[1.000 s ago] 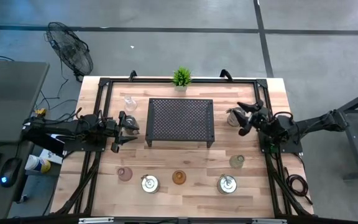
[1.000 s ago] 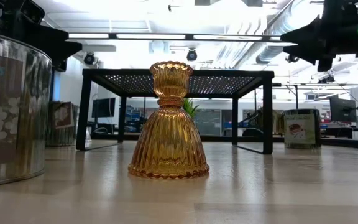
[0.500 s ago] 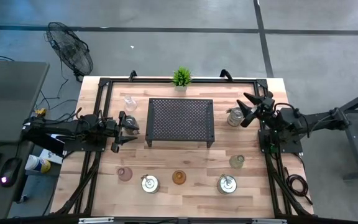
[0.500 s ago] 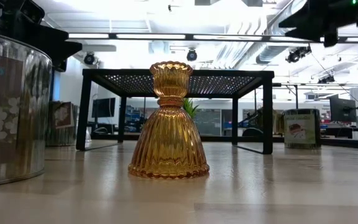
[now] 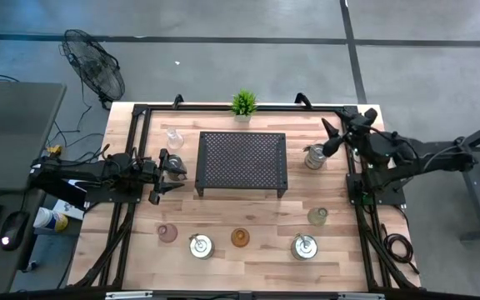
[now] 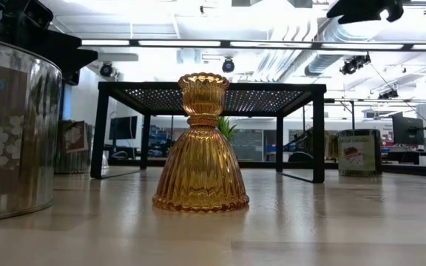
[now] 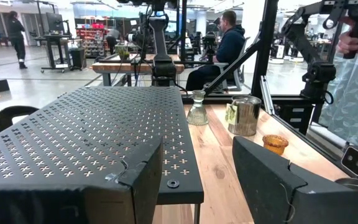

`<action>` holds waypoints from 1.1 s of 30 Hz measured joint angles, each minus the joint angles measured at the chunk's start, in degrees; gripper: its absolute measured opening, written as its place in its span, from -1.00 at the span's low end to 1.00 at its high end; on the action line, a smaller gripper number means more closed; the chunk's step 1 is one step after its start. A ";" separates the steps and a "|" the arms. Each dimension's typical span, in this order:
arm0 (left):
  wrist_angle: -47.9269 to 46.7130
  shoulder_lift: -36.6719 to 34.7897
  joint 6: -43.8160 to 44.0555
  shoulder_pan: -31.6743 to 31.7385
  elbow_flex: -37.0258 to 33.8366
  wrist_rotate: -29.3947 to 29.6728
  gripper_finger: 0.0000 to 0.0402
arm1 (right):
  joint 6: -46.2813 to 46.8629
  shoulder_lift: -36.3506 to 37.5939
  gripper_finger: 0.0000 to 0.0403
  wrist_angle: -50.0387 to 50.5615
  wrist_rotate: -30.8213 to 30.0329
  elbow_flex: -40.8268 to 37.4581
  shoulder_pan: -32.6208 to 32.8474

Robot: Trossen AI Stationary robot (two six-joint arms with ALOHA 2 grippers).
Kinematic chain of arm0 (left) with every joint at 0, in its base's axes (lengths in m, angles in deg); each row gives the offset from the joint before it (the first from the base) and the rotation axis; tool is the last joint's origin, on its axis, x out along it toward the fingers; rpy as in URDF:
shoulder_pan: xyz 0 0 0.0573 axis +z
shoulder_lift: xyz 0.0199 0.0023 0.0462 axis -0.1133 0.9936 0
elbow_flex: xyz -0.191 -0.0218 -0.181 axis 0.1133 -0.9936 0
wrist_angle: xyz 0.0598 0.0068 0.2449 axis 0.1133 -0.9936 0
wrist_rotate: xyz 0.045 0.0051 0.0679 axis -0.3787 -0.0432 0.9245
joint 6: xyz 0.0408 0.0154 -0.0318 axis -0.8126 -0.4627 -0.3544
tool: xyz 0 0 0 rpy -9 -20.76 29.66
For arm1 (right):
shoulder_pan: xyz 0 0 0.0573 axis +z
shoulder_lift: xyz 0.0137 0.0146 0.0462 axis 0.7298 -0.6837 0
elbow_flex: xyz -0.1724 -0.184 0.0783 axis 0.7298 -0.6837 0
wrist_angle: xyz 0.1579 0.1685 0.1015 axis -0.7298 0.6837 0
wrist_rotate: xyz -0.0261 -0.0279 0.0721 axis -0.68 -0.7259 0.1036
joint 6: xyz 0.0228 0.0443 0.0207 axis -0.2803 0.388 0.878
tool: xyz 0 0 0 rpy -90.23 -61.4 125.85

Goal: Pick & Place candle stick holders
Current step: Put the green scented candle on the shelf

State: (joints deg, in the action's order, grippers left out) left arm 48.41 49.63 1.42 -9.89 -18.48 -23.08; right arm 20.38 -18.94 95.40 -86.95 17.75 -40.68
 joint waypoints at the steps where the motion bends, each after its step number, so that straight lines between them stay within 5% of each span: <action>1: 0.02 0.01 -0.01 0.00 0.00 -0.01 -0.06 | 0.95 -0.94 0.12 2.10 1.19 1.32 -1.09; 12: 0.00 0.01 -0.01 -0.01 0.00 -0.01 -0.06 | 15.26 -11.24 0.12 31.30 23.49 15.69 -19.87; 27: 0.00 0.00 0.00 -0.01 0.00 0.00 -0.06 | 24.95 -24.45 0.12 47.41 47.27 19.22 -38.74; 33: 0.00 0.02 -0.02 -0.01 0.00 -0.01 -0.06 | 24.64 -29.65 0.12 54.12 50.53 19.22 -43.27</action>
State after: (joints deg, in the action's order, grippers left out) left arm 48.40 49.65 1.40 -9.90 -18.48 -23.09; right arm 45.02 -48.59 149.52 -36.43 36.97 -83.95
